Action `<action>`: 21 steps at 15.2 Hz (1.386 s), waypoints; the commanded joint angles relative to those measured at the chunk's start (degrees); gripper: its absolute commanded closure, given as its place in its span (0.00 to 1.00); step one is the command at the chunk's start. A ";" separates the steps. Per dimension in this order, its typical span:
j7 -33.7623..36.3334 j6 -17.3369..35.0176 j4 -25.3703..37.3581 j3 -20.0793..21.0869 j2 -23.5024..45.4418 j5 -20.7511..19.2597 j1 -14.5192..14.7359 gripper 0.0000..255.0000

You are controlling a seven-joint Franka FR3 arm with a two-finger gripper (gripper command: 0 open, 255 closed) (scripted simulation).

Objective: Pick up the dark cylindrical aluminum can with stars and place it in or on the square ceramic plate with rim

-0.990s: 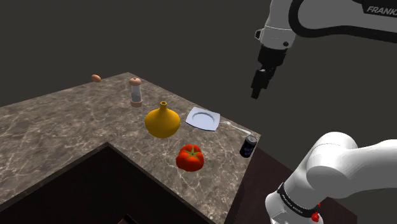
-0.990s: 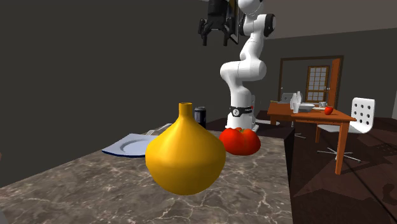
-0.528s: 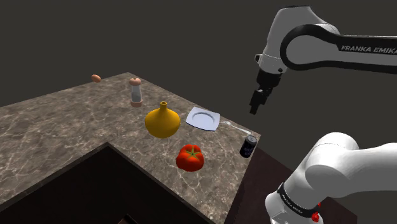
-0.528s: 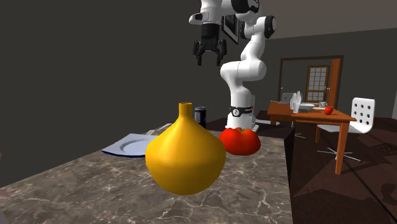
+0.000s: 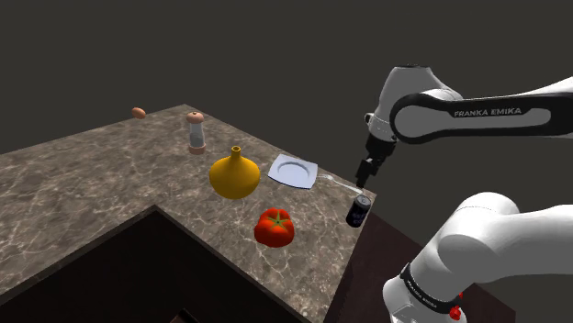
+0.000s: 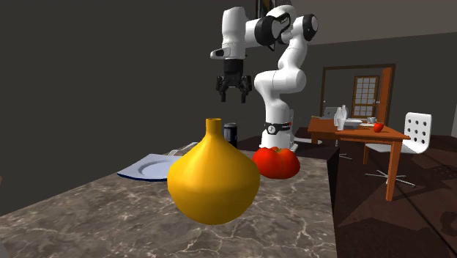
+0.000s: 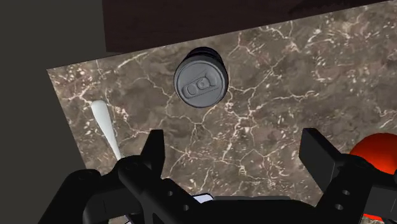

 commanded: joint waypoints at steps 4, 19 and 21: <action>-1.84 12.23 -6.02 -4.15 5.80 -2.29 -2.63 0.00; -2.15 24.91 -9.83 -6.17 14.69 -3.96 -3.52 0.00; -2.16 24.90 -9.83 -6.17 14.68 -3.96 -3.52 0.00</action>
